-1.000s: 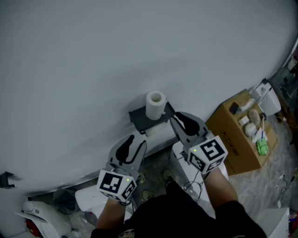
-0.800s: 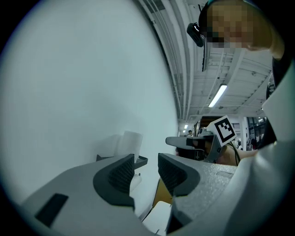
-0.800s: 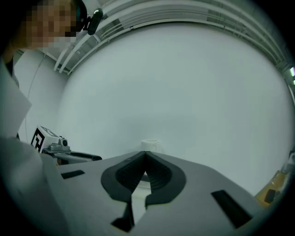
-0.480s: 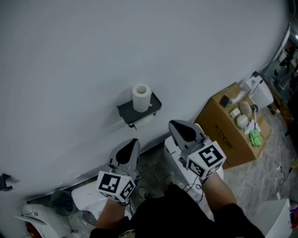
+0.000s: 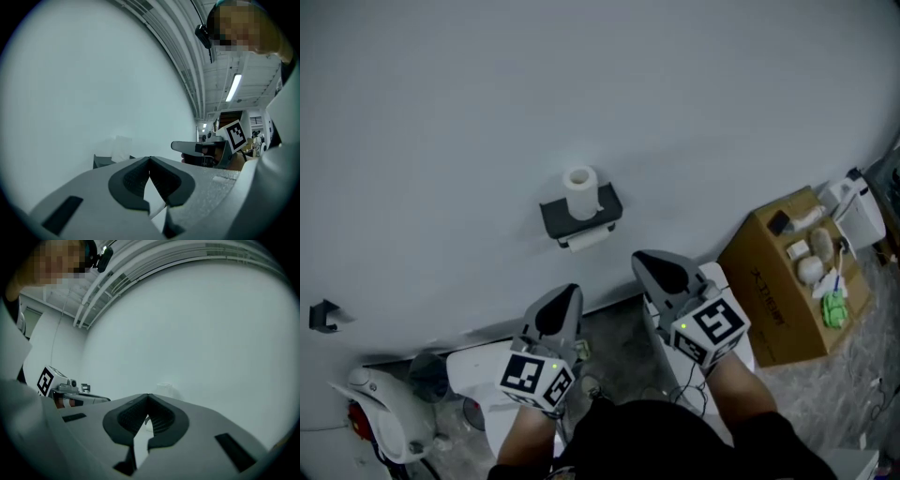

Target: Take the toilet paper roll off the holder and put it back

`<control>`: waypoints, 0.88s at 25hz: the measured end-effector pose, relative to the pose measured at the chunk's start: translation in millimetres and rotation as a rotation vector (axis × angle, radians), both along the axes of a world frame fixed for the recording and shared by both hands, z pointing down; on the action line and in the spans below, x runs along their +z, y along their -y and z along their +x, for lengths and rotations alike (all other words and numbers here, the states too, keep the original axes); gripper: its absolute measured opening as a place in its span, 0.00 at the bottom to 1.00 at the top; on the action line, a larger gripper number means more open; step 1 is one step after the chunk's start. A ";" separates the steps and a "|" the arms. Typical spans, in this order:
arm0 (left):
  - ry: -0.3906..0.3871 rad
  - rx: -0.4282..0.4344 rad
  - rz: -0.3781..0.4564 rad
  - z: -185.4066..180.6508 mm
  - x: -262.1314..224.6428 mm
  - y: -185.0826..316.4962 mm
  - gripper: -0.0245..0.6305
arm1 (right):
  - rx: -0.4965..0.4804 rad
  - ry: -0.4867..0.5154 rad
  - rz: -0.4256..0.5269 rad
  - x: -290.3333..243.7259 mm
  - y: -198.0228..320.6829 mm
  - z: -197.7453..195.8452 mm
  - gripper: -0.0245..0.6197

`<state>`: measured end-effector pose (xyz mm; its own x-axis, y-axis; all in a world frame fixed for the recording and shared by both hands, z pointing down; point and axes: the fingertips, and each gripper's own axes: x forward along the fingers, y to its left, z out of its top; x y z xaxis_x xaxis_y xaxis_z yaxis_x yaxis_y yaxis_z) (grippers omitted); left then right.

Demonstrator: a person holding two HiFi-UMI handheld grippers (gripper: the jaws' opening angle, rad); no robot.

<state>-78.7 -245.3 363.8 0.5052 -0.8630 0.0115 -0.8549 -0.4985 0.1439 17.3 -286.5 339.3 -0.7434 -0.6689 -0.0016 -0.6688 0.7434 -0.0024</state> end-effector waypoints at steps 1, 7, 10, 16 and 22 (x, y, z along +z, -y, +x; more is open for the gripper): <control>0.009 -0.005 -0.001 12.8 -0.1 -4.1 0.04 | -0.020 0.001 0.001 2.2 -3.0 8.4 0.04; 0.067 -0.063 -0.036 57.1 5.0 -29.2 0.04 | -0.100 0.049 -0.073 22.6 -13.7 44.2 0.04; 0.082 -0.120 -0.050 55.9 6.4 -37.7 0.04 | -0.146 0.068 -0.079 25.5 -16.8 43.4 0.04; 0.082 -0.175 -0.079 48.5 17.9 -62.8 0.04 | -0.191 0.079 -0.116 39.3 -33.3 31.4 0.04; 0.045 -0.198 -0.071 17.7 21.4 -101.6 0.04 | -0.217 0.047 -0.122 43.2 -72.2 -2.3 0.04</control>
<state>-61.1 -143.6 385.2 0.3234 -0.9416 0.0943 -0.9415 -0.3101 0.1322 15.0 -214.3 382.5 -0.8704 -0.4913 0.0311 -0.4910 0.8617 -0.1280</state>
